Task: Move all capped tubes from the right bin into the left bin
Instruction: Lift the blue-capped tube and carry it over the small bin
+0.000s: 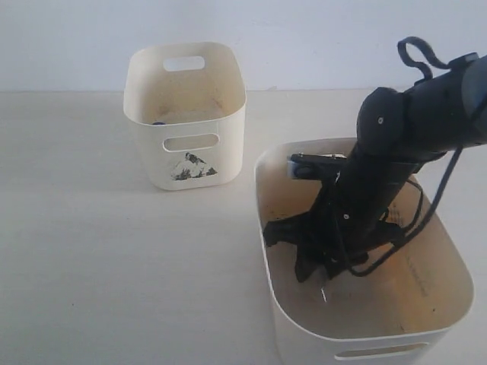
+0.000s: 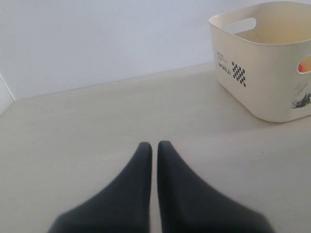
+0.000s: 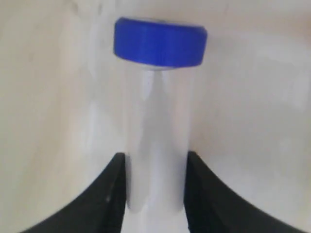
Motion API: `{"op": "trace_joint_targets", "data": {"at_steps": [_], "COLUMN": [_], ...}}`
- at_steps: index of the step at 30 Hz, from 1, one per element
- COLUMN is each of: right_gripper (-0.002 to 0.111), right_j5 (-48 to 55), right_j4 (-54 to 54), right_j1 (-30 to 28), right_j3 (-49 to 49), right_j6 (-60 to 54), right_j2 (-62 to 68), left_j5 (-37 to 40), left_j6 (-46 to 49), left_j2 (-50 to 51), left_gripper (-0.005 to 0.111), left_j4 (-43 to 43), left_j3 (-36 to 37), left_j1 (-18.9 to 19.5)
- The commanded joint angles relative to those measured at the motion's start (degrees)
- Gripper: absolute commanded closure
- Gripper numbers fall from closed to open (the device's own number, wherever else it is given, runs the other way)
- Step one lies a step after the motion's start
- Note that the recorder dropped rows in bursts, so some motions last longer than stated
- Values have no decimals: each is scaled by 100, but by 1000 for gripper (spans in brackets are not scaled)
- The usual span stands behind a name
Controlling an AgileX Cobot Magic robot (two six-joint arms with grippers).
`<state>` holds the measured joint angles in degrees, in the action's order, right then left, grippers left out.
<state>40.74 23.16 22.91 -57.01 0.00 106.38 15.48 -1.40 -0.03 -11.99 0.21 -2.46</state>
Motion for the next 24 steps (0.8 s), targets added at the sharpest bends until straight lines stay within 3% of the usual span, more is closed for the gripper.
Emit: {"op": "trace_joint_targets", "data": {"at_steps": [1, 11, 14, 18, 24], "right_gripper": [108, 108, 108, 108, 108], "right_j5": [397, 664, 455, -89, -695], "right_j4": [-144, -637, -645, -645, -589], "right_j1": [47, 47, 47, 47, 47], "right_j3": [32, 32, 32, 32, 32], "right_j6": [-98, -205, -940, -1070, -1095], "right_j2": [-774, -3643, -4667, -5642, -5754], "left_j5": [-52, -52, -52, -52, -52], "left_j6": [-76, -76, -76, -76, -76], "left_j2": [3, 3, 3, 3, 3], "left_gripper": [102, 102, 102, 102, 102], "left_j4": [21, 21, 21, 21, 21], "left_j3": [-21, -21, -21, -21, -21], "left_j1": [-8, -8, -8, -8, -8]}}
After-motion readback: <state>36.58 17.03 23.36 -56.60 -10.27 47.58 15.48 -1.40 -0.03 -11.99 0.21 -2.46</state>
